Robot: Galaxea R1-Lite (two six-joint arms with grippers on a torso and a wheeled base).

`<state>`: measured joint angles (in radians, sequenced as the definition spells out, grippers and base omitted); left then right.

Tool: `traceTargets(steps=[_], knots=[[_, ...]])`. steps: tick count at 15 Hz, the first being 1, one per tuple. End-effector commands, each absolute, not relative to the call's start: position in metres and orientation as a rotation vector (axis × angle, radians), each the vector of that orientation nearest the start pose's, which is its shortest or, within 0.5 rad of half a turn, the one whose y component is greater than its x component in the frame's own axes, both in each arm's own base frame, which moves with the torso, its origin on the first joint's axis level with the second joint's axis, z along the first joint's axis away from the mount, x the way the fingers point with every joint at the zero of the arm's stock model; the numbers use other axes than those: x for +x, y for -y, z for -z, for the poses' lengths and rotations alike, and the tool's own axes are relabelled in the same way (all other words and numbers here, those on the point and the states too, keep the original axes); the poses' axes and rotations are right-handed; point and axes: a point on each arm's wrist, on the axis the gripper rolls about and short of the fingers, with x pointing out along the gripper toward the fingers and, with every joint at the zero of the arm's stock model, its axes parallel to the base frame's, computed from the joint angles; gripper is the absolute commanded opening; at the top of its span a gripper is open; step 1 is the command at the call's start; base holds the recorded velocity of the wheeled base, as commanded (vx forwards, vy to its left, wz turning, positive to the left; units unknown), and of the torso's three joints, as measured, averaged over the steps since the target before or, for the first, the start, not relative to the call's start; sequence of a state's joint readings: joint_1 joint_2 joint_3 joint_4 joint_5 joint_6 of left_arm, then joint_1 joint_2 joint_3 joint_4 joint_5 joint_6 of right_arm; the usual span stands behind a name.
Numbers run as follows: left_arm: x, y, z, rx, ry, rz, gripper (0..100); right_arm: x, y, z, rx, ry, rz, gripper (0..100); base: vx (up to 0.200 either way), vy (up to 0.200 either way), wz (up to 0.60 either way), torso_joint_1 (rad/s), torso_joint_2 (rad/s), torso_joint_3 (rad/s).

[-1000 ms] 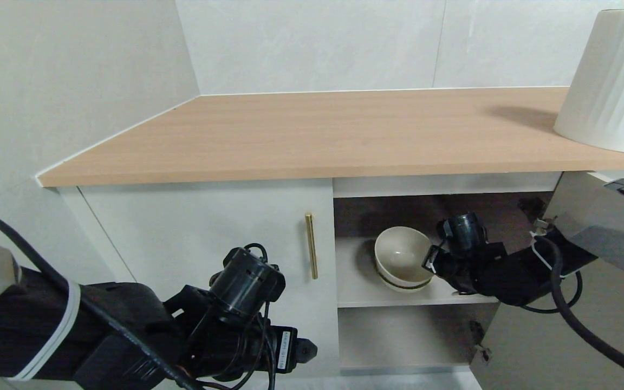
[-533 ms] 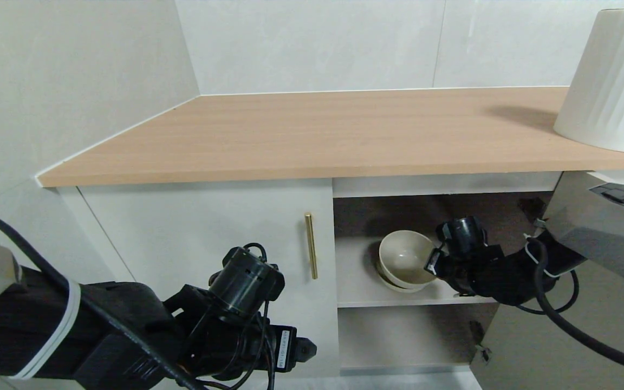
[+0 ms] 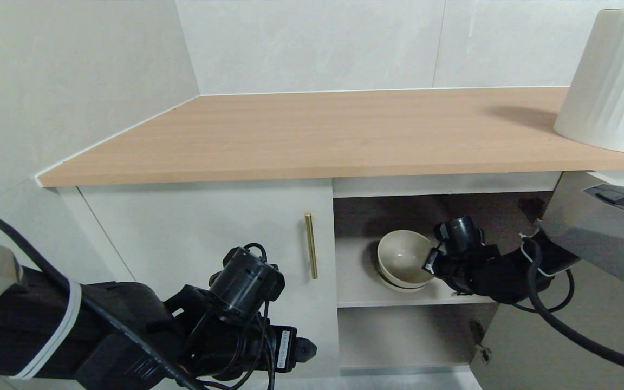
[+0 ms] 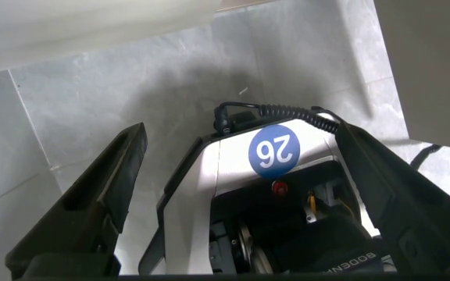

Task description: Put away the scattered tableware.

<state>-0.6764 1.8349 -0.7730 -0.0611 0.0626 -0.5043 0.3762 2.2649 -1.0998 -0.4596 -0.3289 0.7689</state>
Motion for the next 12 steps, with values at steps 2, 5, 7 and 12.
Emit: traceTargets(steps=[2, 5, 7, 12], knots=[[0.2231, 0.1773, -0.0868, -0.085, -1.053, 0.304, 100, 0.3841, -0.1444, -0.0303, 0.495, -0.639, 0.207, 0, 0.0, 0.0, 0.0, 0.0, 0.0, 0.0], [0.2232, 0.1774, -0.0864, -0.084, -1.054, 0.303, 100, 0.3838, -0.1443, -0.0299, 0.488, -0.641, 0.206, 0, 0.0, 0.0, 0.0, 0.0, 0.0, 0.0], [0.2233, 0.1774, -0.0859, -0.084, -1.055, 0.303, 100, 0.3836, -0.1449, -0.0299, 0.488, -0.642, 0.204, 100, 0.0, 0.0, 0.0, 0.0, 0.0, 0.0], [0.2232, 0.1774, -0.0864, -0.084, -1.054, 0.303, 100, 0.3831, -0.1454, -0.0302, 0.487, -0.642, 0.203, 100, 0.0, 0.0, 0.0, 0.0, 0.0, 0.0]])
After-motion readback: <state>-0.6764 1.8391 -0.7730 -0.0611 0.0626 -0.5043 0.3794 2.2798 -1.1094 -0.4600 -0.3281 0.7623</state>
